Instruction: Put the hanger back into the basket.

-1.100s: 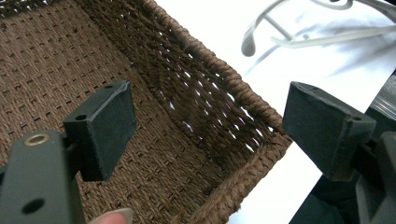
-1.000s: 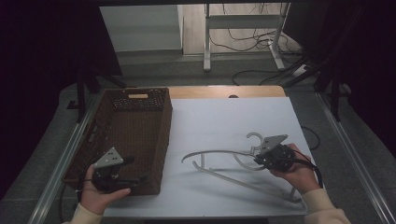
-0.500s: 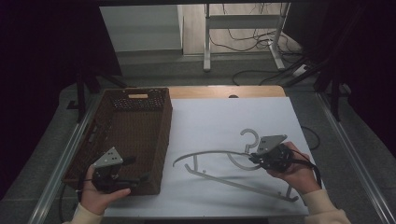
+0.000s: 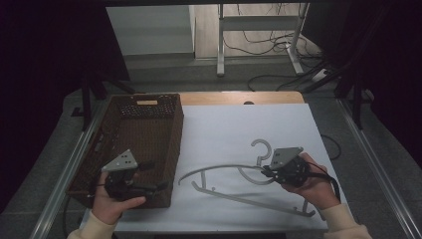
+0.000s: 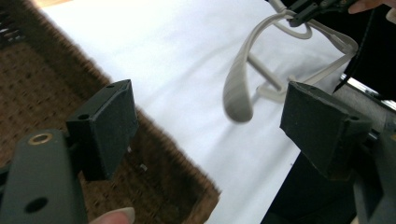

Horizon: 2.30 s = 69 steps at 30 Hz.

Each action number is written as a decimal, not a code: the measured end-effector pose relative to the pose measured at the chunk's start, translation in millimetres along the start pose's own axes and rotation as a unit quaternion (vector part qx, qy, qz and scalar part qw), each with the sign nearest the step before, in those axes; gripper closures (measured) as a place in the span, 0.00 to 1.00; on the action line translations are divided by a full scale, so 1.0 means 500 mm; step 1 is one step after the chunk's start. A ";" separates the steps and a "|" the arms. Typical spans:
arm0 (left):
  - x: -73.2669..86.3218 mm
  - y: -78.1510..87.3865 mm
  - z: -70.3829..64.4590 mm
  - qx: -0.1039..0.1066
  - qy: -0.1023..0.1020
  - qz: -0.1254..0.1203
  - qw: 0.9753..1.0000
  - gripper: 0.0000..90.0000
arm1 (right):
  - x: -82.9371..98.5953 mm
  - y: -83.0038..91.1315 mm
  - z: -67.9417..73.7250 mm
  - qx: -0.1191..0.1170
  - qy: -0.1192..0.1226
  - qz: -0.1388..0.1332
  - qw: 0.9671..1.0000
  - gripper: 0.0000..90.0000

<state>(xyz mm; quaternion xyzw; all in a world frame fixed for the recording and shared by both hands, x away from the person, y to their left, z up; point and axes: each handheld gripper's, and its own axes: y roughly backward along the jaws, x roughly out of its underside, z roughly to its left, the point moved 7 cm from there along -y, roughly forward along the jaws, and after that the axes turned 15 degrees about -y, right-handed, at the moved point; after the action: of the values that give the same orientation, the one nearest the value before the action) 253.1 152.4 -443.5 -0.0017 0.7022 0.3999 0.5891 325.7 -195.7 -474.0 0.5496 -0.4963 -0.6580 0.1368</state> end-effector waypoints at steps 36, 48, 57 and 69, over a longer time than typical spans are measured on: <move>-0.108 -0.169 -0.041 0.113 -0.074 0.110 0.985 0.23 | -0.019 -0.011 0.040 -0.018 0.030 -0.001 0.999 0.91; -0.100 -0.215 -0.061 0.128 -0.103 0.174 0.971 0.30 | -0.033 -0.017 0.063 -0.029 0.042 0.000 0.999 0.91; -0.096 -0.239 -0.073 0.136 -0.115 0.209 0.962 0.41 | -0.042 -0.022 0.080 -0.036 0.053 0.001 0.998 0.91; -0.089 -0.251 -0.086 0.165 -0.128 0.232 0.950 0.85 | -0.053 -0.023 0.096 -0.036 0.062 0.000 0.997 0.91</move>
<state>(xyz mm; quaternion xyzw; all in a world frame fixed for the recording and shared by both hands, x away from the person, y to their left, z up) 290.6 22.1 -477.6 0.3096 0.6579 0.4012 0.5571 298.2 -147.0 -472.5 0.5842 -0.4625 -0.6402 0.1870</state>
